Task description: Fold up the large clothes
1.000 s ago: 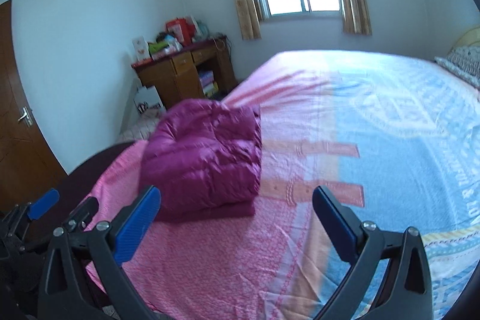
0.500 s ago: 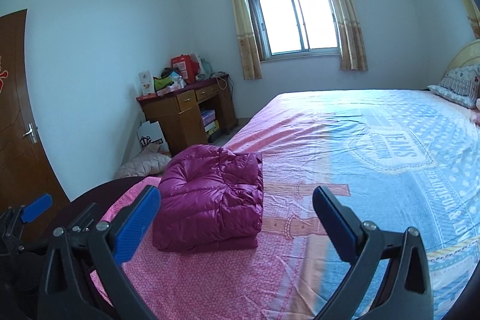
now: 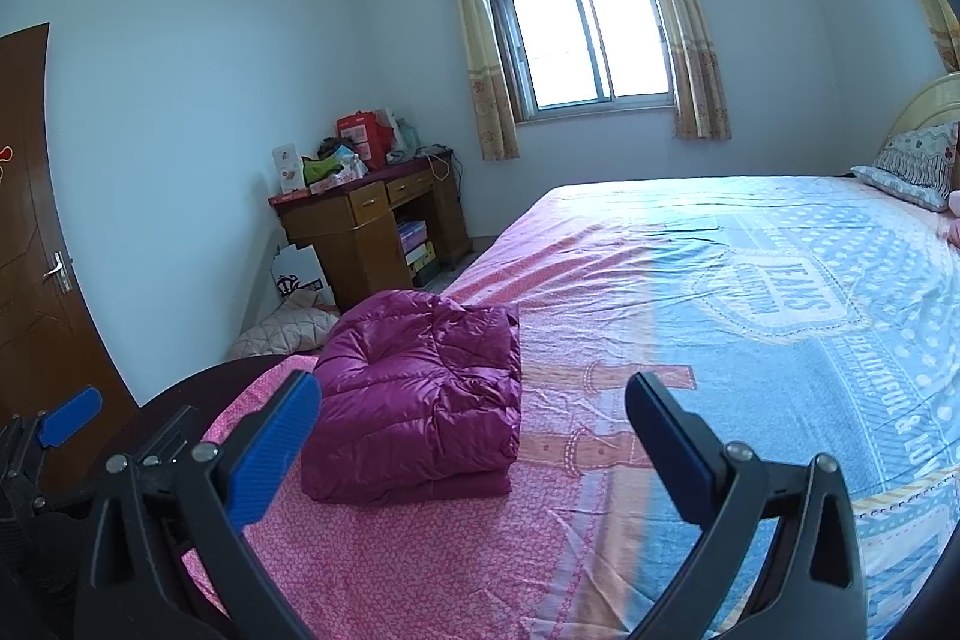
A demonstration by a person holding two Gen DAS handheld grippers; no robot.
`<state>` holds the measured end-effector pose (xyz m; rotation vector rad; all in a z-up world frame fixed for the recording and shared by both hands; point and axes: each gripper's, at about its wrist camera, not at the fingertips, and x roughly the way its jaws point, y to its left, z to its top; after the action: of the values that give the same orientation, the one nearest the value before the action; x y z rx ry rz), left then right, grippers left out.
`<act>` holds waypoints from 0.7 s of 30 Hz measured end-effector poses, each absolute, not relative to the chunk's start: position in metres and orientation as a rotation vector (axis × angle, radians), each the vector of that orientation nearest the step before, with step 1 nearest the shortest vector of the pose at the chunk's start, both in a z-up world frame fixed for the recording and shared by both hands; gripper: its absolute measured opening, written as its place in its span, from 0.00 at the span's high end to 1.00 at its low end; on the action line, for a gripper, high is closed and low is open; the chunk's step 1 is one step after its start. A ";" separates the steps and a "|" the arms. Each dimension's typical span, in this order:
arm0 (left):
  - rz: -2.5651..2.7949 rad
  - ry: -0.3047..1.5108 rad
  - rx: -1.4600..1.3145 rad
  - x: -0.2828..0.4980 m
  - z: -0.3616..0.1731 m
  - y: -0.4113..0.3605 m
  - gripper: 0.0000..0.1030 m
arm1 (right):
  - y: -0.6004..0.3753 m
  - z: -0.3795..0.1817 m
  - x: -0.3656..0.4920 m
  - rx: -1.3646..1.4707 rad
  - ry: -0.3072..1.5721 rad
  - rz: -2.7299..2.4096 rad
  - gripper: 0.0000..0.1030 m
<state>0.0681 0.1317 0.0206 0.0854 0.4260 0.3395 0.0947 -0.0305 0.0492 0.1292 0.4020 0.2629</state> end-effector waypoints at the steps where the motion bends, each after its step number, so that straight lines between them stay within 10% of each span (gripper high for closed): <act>1: 0.341 0.427 0.083 0.068 0.020 0.132 0.12 | -0.031 0.049 0.095 0.129 0.404 0.263 0.00; 21: 0.343 0.443 0.078 0.072 0.017 0.134 0.12 | -0.037 0.046 0.098 0.145 0.415 0.256 0.00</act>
<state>0.0721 0.1340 0.0168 0.0780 0.4431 0.3425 0.0977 -0.0366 0.0456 0.1453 0.4151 0.2556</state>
